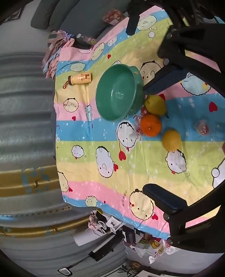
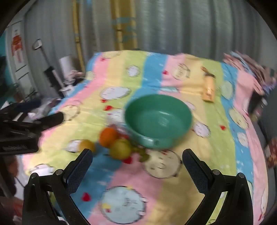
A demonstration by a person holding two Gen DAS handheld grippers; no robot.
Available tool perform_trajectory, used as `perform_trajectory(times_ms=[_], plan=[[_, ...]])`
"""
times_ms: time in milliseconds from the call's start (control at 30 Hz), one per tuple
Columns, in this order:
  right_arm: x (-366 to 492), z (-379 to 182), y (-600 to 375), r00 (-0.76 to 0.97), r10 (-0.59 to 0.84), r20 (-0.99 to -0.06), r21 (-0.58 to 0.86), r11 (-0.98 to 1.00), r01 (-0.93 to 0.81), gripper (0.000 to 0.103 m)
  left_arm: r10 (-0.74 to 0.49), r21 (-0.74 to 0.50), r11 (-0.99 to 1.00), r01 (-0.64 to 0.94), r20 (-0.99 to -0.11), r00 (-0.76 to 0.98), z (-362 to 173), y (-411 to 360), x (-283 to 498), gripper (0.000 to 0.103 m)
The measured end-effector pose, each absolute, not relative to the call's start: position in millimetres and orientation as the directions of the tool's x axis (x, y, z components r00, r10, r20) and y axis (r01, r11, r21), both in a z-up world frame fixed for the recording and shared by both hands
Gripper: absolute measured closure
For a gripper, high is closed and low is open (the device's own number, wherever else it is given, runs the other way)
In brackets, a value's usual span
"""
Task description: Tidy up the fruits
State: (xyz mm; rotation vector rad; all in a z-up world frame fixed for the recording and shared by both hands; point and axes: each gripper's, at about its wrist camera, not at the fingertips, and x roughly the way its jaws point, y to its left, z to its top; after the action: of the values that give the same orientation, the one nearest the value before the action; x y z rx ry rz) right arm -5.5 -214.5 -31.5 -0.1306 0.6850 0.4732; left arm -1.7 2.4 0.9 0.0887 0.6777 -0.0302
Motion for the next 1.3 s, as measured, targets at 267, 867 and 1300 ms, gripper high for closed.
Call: perform_trajectory(times_ms=[267,867,1300], plan=[[-20,-20,-181,0.677,0.390,-0.624,-0.009,0.863,-0.506,0.000,0.006,0.058,0.998,0.039,-0.623,0.782,4,21,-10,0.000],[-24,-15,-174,0.688,0.351,-0.635,-0.055,0.868,-0.493,0.000,-0.019,0.023,0.999,0.043,-0.620,0.785,4,40,-18,0.000],[-14,-32,-172,0.664,0.338,-0.667,-0.048,0.870,-0.492,0.000,-0.024,0.021,0.999,0.048,-0.638,0.770,-18,38,-3,0.000]])
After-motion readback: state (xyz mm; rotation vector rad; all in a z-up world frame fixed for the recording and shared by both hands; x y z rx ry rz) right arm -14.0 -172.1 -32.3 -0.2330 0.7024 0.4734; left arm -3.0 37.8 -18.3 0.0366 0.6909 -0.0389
